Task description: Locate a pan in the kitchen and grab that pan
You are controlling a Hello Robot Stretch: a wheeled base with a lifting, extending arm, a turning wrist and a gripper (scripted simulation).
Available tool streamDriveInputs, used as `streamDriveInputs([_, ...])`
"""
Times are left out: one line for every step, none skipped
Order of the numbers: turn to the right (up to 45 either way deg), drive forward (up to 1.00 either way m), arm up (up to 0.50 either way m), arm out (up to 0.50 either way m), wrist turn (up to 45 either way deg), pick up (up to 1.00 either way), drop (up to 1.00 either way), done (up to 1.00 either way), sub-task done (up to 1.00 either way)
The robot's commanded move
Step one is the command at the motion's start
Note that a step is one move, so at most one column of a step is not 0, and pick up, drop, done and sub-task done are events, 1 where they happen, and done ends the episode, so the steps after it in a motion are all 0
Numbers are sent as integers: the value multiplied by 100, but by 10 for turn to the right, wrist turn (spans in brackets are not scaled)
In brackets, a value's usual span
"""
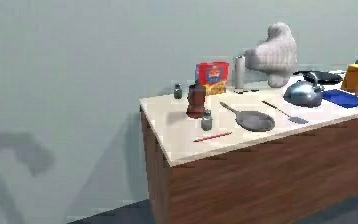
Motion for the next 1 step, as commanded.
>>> streamDriveInputs([-450, 0, 0, 0, 0, 0, 0, 0, 0])
